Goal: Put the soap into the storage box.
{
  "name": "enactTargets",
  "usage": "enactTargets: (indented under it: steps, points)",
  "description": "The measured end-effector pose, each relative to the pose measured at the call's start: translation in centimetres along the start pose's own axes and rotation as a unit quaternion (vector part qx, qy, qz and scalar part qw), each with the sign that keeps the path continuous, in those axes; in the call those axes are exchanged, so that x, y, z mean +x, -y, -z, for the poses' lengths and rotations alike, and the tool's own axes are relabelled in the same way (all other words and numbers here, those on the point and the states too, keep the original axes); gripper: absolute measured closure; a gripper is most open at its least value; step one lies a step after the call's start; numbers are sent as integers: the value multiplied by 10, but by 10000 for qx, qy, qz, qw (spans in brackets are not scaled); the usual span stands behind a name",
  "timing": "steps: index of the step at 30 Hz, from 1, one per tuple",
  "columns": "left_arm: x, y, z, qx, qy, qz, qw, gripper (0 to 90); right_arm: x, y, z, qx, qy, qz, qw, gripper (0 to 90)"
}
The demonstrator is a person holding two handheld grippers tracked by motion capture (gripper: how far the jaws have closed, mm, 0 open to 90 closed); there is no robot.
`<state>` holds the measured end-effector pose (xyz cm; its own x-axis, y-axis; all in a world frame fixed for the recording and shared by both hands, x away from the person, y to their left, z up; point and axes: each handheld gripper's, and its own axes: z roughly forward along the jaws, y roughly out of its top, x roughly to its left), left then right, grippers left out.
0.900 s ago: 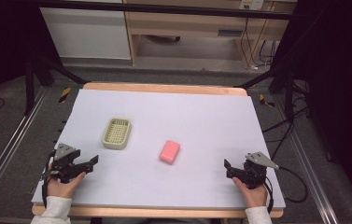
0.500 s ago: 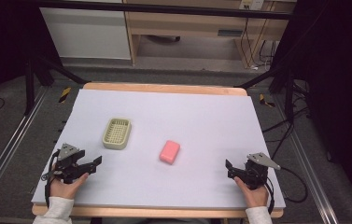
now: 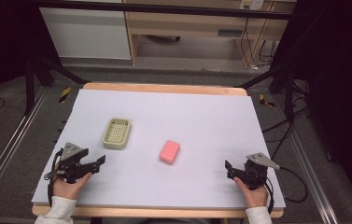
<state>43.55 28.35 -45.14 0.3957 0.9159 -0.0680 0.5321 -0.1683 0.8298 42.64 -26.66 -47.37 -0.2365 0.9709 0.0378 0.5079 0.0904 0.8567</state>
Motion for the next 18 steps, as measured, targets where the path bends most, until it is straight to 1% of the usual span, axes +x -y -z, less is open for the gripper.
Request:
enactTargets:
  steps: [2,6,9,11,13,18]
  points:
    - [-2,-1,0,-23,28,29,10000,242,0,0,1,9,-11,-36,10000,52]
    - [-6,-2,0,-27,60,-5,10000,240,0,0,1,12,-11,-39,10000,52]
    - [-8,-4,-1,-35,73,-1,10000,238,1,0,0,0,-13,-12,10000,52]
    - [-10,-5,-2,-19,63,-40,10000,238,2,0,0,25,-44,-12,10000,52]
    - [-12,-6,-2,-51,63,-38,10000,238,2,0,0,21,-42,19,10000,52]
    - [-17,-9,-4,-86,118,-54,9999,236,2,1,0,24,-52,25,10000,52]
